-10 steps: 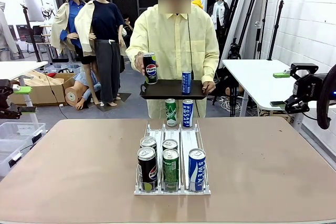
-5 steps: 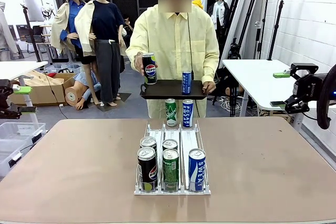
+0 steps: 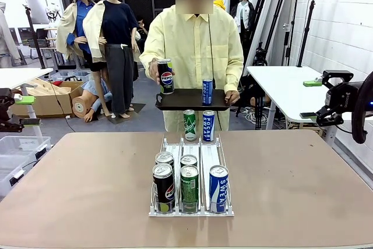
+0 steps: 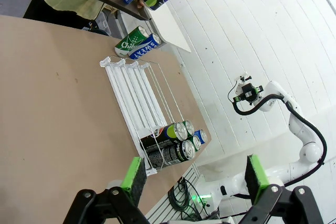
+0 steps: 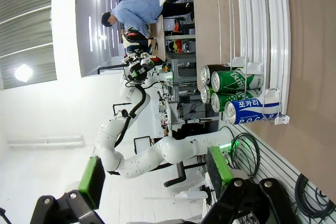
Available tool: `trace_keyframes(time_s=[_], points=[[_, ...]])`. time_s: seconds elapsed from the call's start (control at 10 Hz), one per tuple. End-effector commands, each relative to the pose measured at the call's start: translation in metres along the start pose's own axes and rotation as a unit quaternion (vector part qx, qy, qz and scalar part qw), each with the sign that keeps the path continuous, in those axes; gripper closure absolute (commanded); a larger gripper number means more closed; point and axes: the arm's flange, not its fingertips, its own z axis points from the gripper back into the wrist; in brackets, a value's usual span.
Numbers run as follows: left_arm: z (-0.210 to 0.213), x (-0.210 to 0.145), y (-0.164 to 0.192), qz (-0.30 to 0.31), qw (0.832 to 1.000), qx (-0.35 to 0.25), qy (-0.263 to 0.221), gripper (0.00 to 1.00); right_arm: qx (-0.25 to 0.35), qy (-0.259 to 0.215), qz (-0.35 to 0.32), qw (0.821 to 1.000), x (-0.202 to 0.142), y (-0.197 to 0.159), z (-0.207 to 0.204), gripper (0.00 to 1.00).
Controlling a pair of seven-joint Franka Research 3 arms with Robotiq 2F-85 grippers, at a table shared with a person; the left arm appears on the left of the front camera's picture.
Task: Retrieve and hand over the desired beverage to the person.
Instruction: Pick up another can of the same type that the person held from the Automatic Can Dispenser.
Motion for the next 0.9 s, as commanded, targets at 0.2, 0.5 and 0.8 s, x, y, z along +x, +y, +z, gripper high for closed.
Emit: trace_keyframes(time_s=[0.2, 0.5, 0.8], points=[[0.001, -0.0003, -0.0018, 0.001, 1.0, -0.007, -0.007, 0.0, -0.006, -0.003, 0.0, 1.0, 0.0, 0.0008, -0.0012, 0.0], [0.001, -0.0003, -0.0018, 0.001, 1.0, -0.007, -0.007, 0.0, -0.006, -0.003, 0.0, 1.0, 0.0, 0.0008, -0.0012, 0.0], [0.001, -0.0003, -0.0018, 0.001, 1.0, -0.007, -0.007, 0.0, -0.006, -0.003, 0.0, 1.0, 0.0, 0.0008, -0.0012, 0.0]])
